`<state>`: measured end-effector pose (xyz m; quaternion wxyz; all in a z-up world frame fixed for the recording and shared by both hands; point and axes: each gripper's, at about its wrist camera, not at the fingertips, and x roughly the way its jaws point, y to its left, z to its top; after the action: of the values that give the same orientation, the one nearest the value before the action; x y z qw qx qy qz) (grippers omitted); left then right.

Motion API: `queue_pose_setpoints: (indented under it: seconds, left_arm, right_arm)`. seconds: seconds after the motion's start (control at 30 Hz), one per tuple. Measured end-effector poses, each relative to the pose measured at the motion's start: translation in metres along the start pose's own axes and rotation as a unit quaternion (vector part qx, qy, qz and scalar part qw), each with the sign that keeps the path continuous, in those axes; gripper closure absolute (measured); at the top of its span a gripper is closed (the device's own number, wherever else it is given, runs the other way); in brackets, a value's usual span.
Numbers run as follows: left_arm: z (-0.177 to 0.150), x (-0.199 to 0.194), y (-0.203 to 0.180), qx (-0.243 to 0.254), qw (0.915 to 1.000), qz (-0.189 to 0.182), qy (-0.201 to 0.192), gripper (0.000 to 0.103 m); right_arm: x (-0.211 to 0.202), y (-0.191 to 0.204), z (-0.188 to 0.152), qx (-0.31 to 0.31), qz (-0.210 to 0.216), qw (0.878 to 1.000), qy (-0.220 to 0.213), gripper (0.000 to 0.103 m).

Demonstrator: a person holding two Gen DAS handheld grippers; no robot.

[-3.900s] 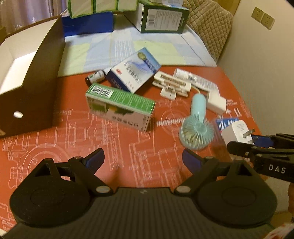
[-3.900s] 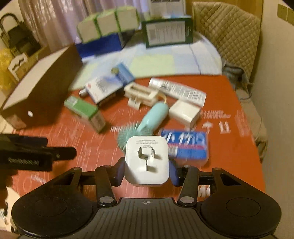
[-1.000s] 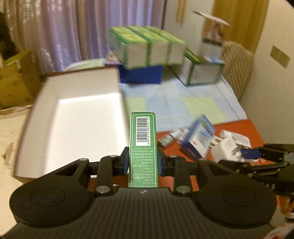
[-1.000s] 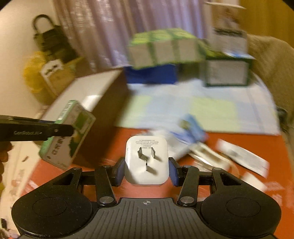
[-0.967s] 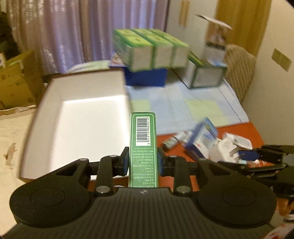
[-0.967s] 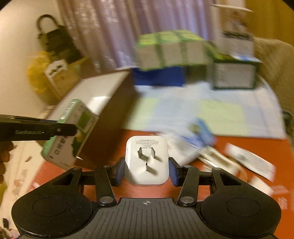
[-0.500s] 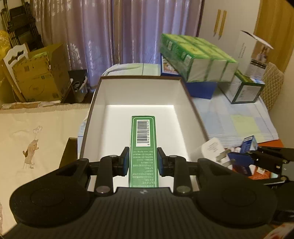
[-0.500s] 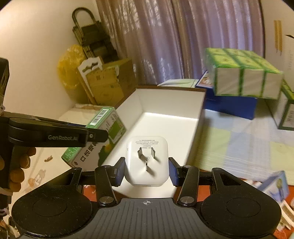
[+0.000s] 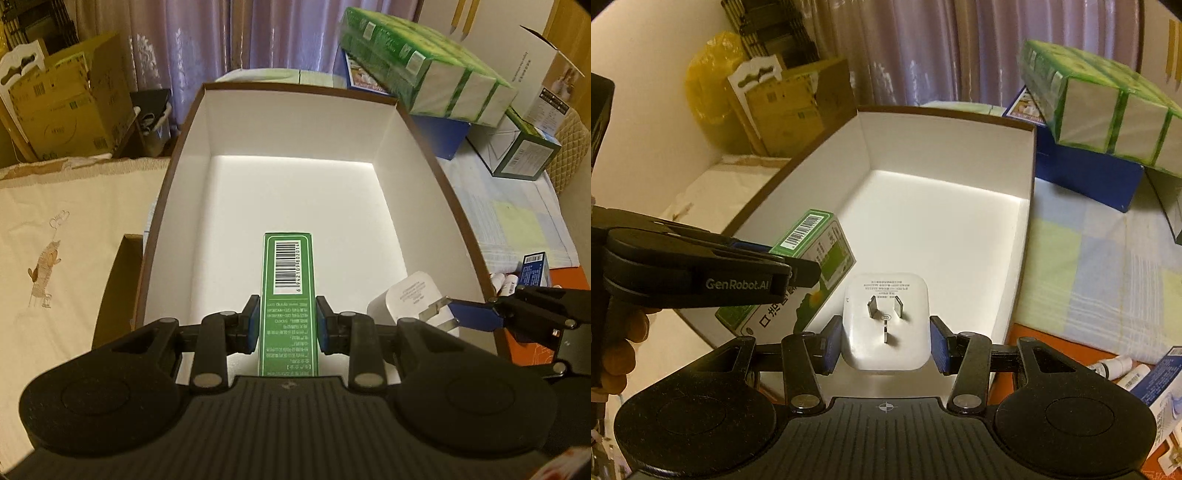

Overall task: Organize rigid objects
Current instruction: 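Carry the green box and the plug over the brown shoebox with both grippers, then lower the green box into the shoebox and open the left gripper while the right releases the plug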

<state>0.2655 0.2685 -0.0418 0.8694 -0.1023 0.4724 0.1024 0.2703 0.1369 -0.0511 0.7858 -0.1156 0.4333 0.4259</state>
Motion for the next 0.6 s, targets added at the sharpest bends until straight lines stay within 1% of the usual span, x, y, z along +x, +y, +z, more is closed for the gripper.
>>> queue_pose_setpoints:
  seconds: [0.17, 0.2, 0.3, 0.37, 0.6]
  left_arm:
    - [0.005, 0.006, 0.003, 0.003, 0.9999, -0.015, 0.002, 0.077]
    - [0.006, 0.006, 0.003, 0.003, 0.9999, -0.015, 0.001, 0.076]
    - [0.009, 0.007, 0.003, 0.01, 0.9999, -0.014, -0.002, 0.064]
    - [0.01, 0.007, 0.004, 0.012, 0.9999, -0.011, -0.003, 0.063]
    - [0.012, 0.005, 0.005, 0.015, 0.9999, -0.007, -0.004, 0.059]
  right_arm:
    - [0.009, -0.001, 0.006, -0.005, -0.011, 1.0, 0.007, 0.058]
    - [0.01, -0.001, 0.007, -0.004, -0.012, 1.0, 0.006, 0.058]
    - [0.013, -0.003, 0.01, 0.002, -0.019, 1.0, -0.004, 0.058]
    - [0.012, -0.002, 0.013, -0.001, -0.025, 1.0, -0.009, 0.058]
    - [0.005, -0.003, 0.016, 0.0, -0.023, 1.0, -0.009, 0.056]
